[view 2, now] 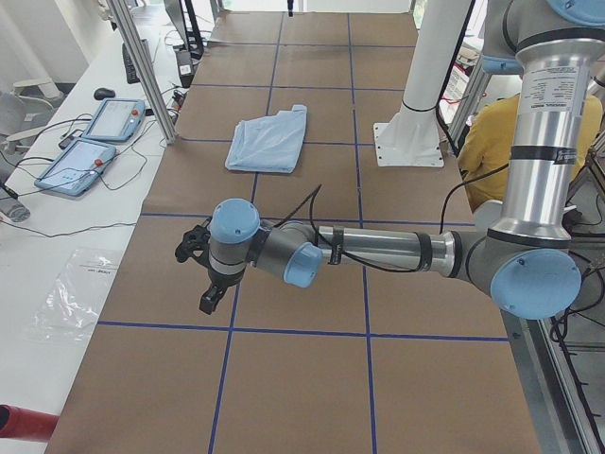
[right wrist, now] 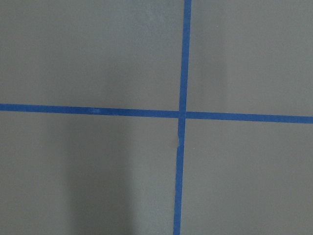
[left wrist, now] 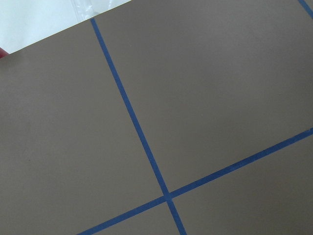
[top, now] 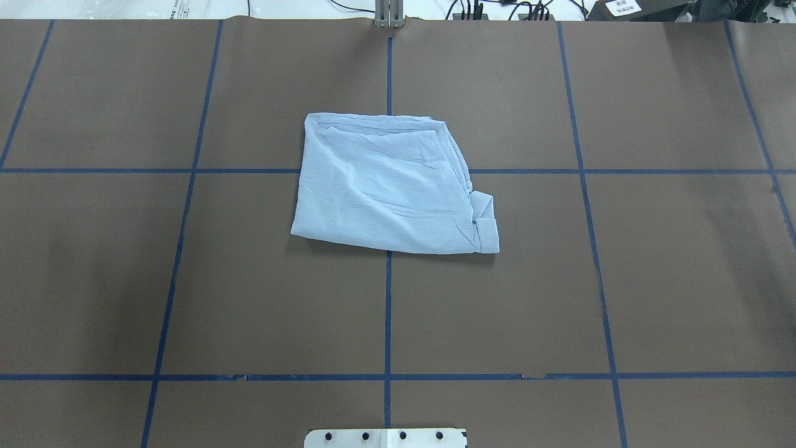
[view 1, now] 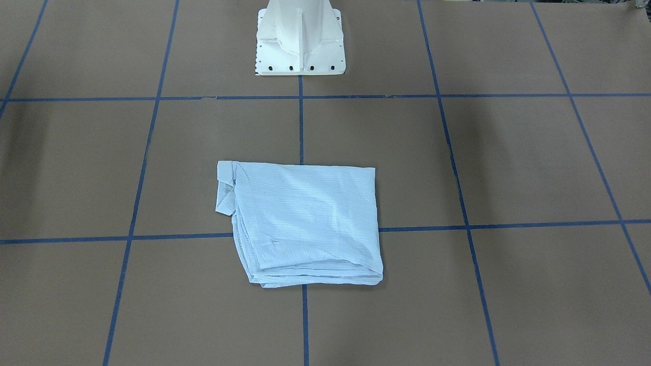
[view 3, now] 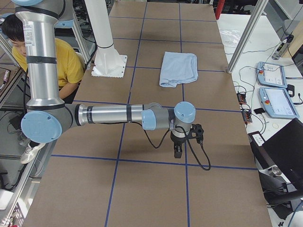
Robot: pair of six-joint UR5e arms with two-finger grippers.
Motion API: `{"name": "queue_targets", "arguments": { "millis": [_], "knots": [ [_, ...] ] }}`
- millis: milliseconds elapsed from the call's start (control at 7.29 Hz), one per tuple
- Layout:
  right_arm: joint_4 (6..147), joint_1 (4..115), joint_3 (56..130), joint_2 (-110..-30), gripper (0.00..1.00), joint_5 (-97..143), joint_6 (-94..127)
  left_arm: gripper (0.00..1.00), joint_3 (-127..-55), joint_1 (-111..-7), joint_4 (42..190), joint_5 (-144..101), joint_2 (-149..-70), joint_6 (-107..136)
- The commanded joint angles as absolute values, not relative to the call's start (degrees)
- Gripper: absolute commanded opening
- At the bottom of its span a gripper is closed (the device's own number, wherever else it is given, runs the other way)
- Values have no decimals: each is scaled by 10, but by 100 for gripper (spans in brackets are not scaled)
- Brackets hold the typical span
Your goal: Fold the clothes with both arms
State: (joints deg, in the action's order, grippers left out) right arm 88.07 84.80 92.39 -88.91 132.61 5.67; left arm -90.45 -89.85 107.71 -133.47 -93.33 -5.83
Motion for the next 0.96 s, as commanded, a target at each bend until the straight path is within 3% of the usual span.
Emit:
{"name": "queue_targets", "arguments": {
  "millis": [0, 824],
  "knots": [
    [884, 848, 927, -894, 100, 1338, 57, 100, -942, -900, 1013, -1334, -927, -52],
    [883, 854, 929, -889, 100, 1347, 57, 100, -996, -906, 1004, -1344, -891, -52]
  ]
}}
